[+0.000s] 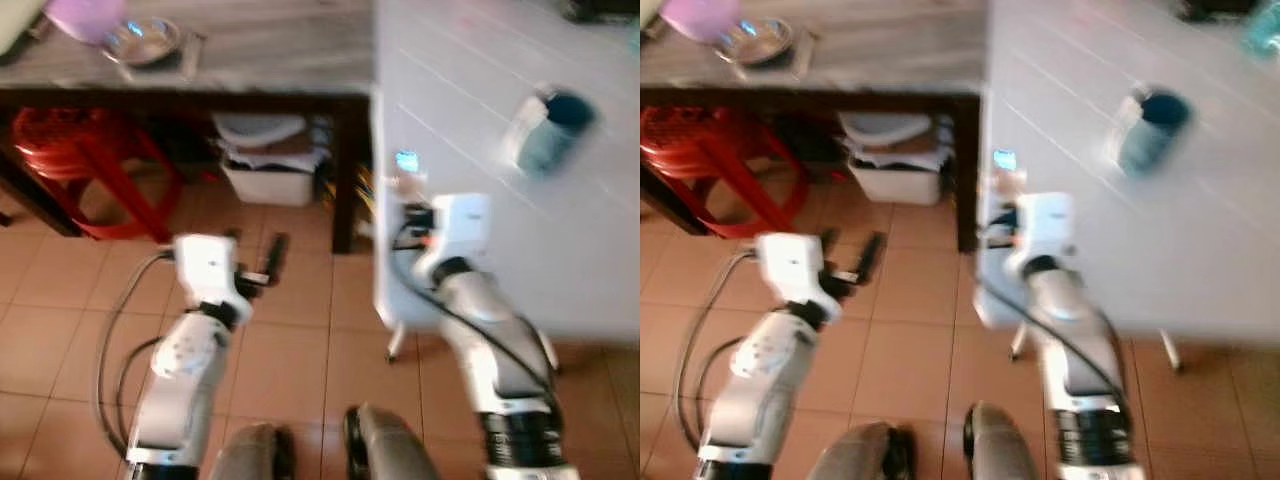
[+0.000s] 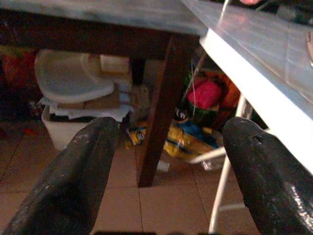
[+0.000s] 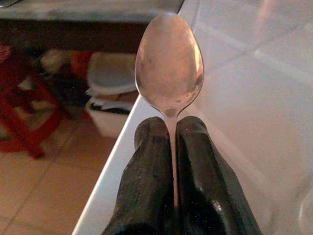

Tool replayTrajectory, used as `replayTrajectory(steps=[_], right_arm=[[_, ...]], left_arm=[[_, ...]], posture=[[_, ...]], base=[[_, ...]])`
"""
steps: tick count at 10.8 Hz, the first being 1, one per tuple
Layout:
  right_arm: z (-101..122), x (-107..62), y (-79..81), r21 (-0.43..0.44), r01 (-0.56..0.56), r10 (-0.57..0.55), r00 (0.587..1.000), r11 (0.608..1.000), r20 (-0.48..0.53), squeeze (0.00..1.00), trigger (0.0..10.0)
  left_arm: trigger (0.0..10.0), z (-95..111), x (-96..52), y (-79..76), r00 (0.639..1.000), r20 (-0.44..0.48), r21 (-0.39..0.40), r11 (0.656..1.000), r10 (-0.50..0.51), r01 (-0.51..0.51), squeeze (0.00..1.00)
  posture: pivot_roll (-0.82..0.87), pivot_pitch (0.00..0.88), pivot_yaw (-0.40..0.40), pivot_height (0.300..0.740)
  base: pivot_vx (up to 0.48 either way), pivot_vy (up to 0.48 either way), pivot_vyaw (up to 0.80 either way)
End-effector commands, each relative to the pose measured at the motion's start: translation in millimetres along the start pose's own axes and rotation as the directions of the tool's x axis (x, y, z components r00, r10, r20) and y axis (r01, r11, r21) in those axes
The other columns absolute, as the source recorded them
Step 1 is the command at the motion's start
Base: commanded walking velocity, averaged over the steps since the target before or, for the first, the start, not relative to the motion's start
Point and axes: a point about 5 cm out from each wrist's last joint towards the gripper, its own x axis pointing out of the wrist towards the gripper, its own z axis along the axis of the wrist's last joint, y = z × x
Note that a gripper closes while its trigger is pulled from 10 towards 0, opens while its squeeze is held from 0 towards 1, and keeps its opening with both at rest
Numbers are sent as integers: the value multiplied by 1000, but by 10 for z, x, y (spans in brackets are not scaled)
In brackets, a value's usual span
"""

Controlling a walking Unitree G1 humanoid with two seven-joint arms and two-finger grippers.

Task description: Setting the table

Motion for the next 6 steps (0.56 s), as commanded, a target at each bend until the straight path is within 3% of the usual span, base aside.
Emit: replayTrajectory(steps=[1,4,6], right_arm=[[7,2,69,8,-16,15,1000,1000,13,0,0],[36,13,47,-30,6,-4,999,1000,53,0,0],[53,17,47,-28,6,-4,998,1000,65,0,0]], left_arm=[[10000,-23,-29,77,1000,-12,14,1000,24,-24,0],[10000,-33,-4,70,1000,-7,-1,1000,28,-28,0],[10000,-27,2,78,1000,-5,14,999,29,-29,0]], posture=[[-67,202,13,740],[-67,200,18,740],[-69,201,21,740]], base=[[435,0,0],[435,0,0],[401,261,0]])
